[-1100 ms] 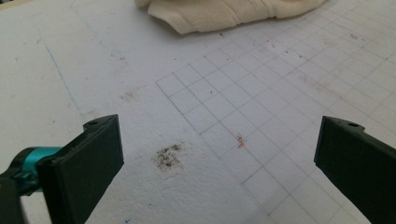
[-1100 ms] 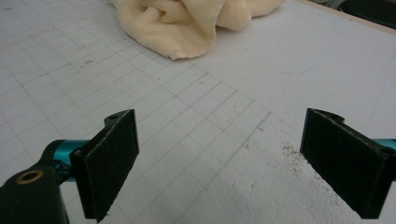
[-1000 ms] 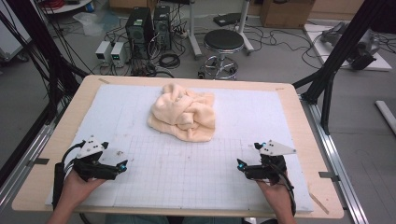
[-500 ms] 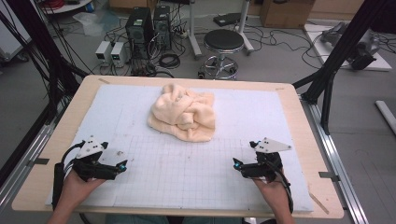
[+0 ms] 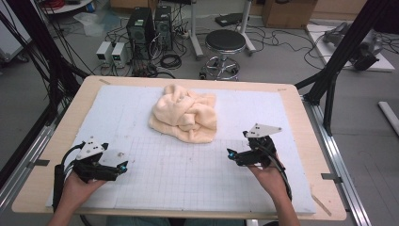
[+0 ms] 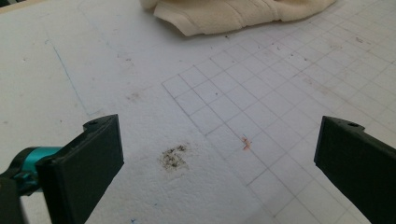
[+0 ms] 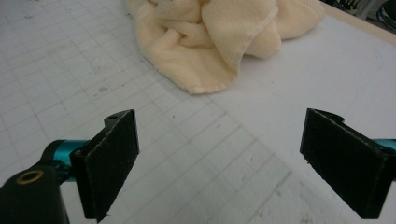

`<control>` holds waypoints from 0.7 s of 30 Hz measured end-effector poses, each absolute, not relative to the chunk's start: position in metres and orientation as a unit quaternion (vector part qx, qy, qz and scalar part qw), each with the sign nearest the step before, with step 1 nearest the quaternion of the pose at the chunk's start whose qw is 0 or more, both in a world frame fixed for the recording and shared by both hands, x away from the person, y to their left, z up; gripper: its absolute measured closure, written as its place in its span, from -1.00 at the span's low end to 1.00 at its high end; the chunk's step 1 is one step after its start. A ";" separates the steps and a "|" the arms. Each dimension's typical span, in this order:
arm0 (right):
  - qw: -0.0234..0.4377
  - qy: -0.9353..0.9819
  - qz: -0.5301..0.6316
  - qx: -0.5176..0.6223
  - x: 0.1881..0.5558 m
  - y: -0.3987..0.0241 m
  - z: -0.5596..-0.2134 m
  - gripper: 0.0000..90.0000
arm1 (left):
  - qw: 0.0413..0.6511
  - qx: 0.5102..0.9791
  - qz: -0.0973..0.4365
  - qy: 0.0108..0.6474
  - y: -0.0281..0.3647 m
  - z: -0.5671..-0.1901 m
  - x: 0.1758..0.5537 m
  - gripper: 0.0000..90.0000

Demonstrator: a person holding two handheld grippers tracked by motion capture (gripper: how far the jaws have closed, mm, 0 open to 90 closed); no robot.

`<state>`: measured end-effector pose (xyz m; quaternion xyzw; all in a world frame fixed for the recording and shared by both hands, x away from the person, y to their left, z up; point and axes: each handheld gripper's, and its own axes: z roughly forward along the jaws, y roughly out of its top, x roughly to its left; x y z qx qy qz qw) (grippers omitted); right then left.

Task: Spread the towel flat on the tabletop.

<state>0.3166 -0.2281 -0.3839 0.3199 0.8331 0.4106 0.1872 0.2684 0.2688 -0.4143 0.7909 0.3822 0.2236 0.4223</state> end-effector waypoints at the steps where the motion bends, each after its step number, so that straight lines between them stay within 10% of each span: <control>1: 0.189 0.833 0.411 0.318 0.320 -0.225 -0.381 -0.76 | 0.422 0.791 0.224 0.382 0.269 -0.414 0.268 -0.96; 21: 0.166 0.853 0.400 0.292 0.366 -0.174 -0.363 -0.75 | 0.424 0.790 0.224 0.383 0.270 -0.414 0.268 -0.96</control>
